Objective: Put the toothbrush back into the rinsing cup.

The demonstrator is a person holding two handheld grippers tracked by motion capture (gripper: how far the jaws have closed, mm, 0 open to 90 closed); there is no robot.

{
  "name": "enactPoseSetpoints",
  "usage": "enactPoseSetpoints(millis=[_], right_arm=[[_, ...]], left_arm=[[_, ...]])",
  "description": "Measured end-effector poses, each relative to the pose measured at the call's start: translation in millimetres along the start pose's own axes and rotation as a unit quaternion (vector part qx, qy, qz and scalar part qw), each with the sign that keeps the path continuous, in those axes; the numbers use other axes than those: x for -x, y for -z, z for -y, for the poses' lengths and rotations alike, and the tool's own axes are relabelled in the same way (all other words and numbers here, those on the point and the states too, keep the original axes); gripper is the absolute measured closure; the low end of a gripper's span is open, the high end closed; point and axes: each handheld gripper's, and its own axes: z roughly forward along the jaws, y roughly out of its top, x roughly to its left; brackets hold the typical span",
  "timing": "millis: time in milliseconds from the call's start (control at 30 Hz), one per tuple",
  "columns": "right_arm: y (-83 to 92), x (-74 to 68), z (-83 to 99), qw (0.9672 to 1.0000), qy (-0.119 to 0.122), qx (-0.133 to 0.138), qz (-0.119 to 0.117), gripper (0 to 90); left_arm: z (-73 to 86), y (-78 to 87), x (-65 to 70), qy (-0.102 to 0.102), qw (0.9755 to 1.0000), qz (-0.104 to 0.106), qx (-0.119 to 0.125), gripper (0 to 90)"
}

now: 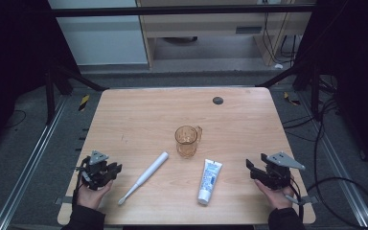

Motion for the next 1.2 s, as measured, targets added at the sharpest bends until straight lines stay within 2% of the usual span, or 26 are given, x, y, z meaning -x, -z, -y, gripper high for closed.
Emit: enactPoseSetpoints(millis=[67,267,367,567,1200], right_arm=[[-0.1,-0.6,0.3,1.0000,0.002,-0.002,0.001,37.0],[0.0,-0.3,0.3,1.0000,0.004,-0.003,0.002,37.0],[-1.4,-0.4,1.1,0.9999,0.009,-0.006,0.003,37.0],[-2.0,-0.8,1.3,0.9999,0.011,-0.009,0.003,37.0],[-3.7,-0.4,2.5,0.9998,0.012,-0.014,0.004,36.2]], left_arm=[[0.9,-0.2,4.3,-0.004,0.9999,0.012,-0.009,77.3],[4.5,-0.7,11.3,-0.020,0.9991,0.025,-0.029,86.2],[8.1,-1.1,17.2,-0.032,0.9978,0.040,-0.042,89.3],[12.9,-2.6,26.6,-0.048,0.9960,0.049,-0.058,89.5],[22.8,-2.9,39.5,-0.067,0.9917,0.072,-0.083,89.7]])
